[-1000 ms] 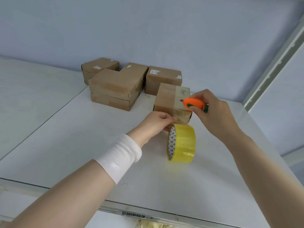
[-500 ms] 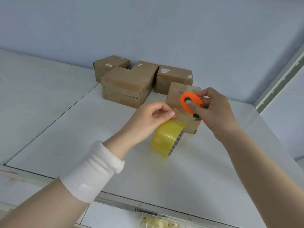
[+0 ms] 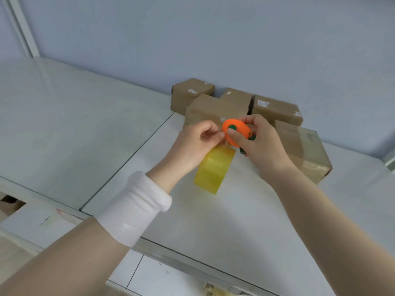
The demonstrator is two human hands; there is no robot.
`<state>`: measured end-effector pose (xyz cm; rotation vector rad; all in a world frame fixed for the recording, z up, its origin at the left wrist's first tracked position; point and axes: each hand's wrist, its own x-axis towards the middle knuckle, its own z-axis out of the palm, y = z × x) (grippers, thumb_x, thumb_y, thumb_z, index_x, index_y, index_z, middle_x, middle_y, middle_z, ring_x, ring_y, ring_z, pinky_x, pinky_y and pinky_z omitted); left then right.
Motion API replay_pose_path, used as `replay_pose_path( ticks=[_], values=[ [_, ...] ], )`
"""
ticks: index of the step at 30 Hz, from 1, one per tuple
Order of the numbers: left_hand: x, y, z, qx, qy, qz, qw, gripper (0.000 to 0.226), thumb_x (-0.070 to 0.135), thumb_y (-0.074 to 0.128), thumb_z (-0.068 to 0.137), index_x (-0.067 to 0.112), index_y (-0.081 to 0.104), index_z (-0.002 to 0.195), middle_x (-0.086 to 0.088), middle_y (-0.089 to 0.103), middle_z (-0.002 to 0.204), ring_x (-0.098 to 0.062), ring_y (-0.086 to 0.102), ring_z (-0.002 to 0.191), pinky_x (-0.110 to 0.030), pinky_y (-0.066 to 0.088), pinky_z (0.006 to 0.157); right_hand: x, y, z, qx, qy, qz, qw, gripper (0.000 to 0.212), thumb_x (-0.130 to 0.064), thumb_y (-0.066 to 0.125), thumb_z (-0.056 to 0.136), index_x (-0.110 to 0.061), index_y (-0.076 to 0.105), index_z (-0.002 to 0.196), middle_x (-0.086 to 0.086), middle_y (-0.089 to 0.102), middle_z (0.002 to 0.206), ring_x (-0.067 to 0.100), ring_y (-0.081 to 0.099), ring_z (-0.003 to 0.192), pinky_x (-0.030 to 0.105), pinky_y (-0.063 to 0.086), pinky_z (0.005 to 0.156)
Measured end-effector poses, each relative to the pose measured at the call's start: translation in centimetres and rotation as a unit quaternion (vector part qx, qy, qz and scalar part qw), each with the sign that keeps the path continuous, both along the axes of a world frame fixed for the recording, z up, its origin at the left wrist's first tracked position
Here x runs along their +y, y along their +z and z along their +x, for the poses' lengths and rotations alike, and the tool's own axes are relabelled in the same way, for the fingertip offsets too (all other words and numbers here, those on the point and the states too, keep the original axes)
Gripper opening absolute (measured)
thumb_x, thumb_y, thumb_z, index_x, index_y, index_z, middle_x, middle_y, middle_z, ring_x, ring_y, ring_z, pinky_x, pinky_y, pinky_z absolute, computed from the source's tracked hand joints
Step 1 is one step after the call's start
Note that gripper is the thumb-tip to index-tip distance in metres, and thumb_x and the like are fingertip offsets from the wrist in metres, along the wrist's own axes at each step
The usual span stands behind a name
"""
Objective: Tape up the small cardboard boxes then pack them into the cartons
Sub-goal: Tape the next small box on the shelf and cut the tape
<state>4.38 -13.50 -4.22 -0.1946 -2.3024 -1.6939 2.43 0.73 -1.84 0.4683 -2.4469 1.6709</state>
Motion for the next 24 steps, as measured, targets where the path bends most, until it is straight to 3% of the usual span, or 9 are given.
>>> replay_pose_path(
  ticks=[4, 7, 10, 12, 14, 16, 18, 22, 24],
  values=[
    [-1.2, -0.4, -0.1, -0.034, -0.031, -0.004, 0.999, 0.014, 0.026, 0.065, 0.085, 0.019, 0.056, 0.094, 0.008, 0.064, 0.098, -0.007, 0.061, 0.099, -0.025, 0.045, 0.093, -1.8, -0.1, -1.2, -0.122, -0.005, -0.092, 0.988, 0.028, -0.017, 0.062, 0.089, -0.005, 0.055, 0.115, 0.005, 0.059, 0.093, 0.009, 0.050, 0.068, 0.017, 0.039, 0.052],
    [-1.5, -1.2, 0.1, -0.052, -0.025, 0.007, 0.998, 0.057, 0.034, 0.070, 0.080, 0.019, 0.043, 0.127, 0.005, 0.061, 0.118, -0.008, 0.056, 0.114, -0.029, 0.040, 0.103, -2.3, -0.3, -1.9, -0.160, -0.011, -0.092, 0.983, 0.035, -0.020, 0.060, 0.091, -0.002, 0.055, 0.120, 0.008, 0.057, 0.095, 0.011, 0.050, 0.068, 0.020, 0.039, 0.054],
    [-1.8, -1.5, 0.1, -0.096, 0.009, 0.022, 0.995, 0.091, 0.043, 0.073, 0.072, 0.030, 0.016, 0.143, 0.005, 0.055, 0.115, -0.010, 0.059, 0.107, -0.028, 0.044, 0.094, -2.3, -1.1, -2.1, -0.184, -0.017, -0.092, 0.978, 0.035, -0.021, 0.060, 0.091, -0.002, 0.057, 0.120, 0.005, 0.058, 0.087, 0.011, 0.050, 0.065, 0.020, 0.040, 0.053],
    [-1.6, -1.8, 0.0, -0.100, 0.027, 0.023, 0.994, 0.082, 0.043, 0.072, 0.075, 0.028, 0.023, 0.139, 0.011, 0.056, 0.105, -0.009, 0.060, 0.098, -0.024, 0.047, 0.084, -2.2, -1.4, -2.2, -0.178, -0.044, -0.078, 0.980, 0.033, -0.024, 0.059, 0.092, -0.004, 0.060, 0.117, 0.002, 0.059, 0.084, 0.008, 0.052, 0.062, 0.019, 0.041, 0.053],
    [-0.7, -1.9, -0.1, -0.099, 0.030, 0.017, 0.994, 0.072, 0.041, 0.070, 0.078, 0.026, 0.028, 0.134, 0.017, 0.054, 0.097, -0.007, 0.057, 0.095, -0.019, 0.045, 0.077, -1.8, -1.3, -2.4, -0.108, -0.090, 0.061, 0.988, 0.030, -0.034, 0.054, 0.093, -0.012, 0.067, 0.108, 0.000, 0.062, 0.080, 0.010, 0.055, 0.066, 0.023, 0.044, 0.060],
    [0.1, -2.0, -0.2, -0.099, 0.031, 0.012, 0.995, 0.066, 0.038, 0.069, 0.080, 0.026, 0.030, 0.132, 0.009, 0.055, 0.108, -0.010, 0.055, 0.101, -0.022, 0.043, 0.079, -1.3, -1.2, -2.4, -0.051, -0.101, 0.257, 0.960, 0.040, -0.045, 0.043, 0.095, -0.016, 0.071, 0.093, 0.006, 0.065, 0.085, 0.022, 0.059, 0.086, 0.031, 0.041, 0.075],
    [0.8, -1.7, -0.4, -0.082, 0.042, -0.008, 0.996, 0.061, 0.035, 0.066, 0.083, 0.024, 0.031, 0.133, 0.001, 0.050, 0.123, -0.012, 0.052, 0.109, -0.025, 0.041, 0.089, -0.4, -1.0, -2.5, -0.004, -0.112, 0.346, 0.932, 0.050, -0.049, 0.035, 0.096, -0.013, 0.070, 0.091, 0.013, 0.063, 0.097, 0.031, 0.054, 0.104, 0.034, 0.036, 0.087],
    [1.6, -0.9, -0.7, 0.021, 0.115, -0.177, 0.977, 0.039, 0.031, 0.060, 0.089, 0.019, 0.049, 0.125, 0.006, 0.041, 0.121, -0.016, 0.038, 0.125, -0.016, 0.024, 0.099, 5.0, 0.8, -2.6, 0.123, -0.125, 0.214, 0.961, 0.029, -0.044, 0.048, 0.093, -0.026, 0.067, 0.106, -0.010, 0.059, 0.095, 0.011, 0.054, 0.095, 0.026, 0.040, 0.079],
    [2.7, -0.1, -0.6, 0.106, 0.131, -0.219, 0.961, 0.032, 0.026, 0.061, 0.088, 0.016, 0.056, 0.119, 0.002, 0.046, 0.125, -0.015, 0.035, 0.125, -0.012, 0.019, 0.095, 9.8, 1.1, -2.8, 0.141, -0.118, 0.189, 0.965, 0.031, -0.044, 0.052, 0.091, -0.032, 0.063, 0.117, -0.020, 0.060, 0.107, 0.006, 0.054, 0.109, 0.025, 0.041, 0.092]
  ],
)
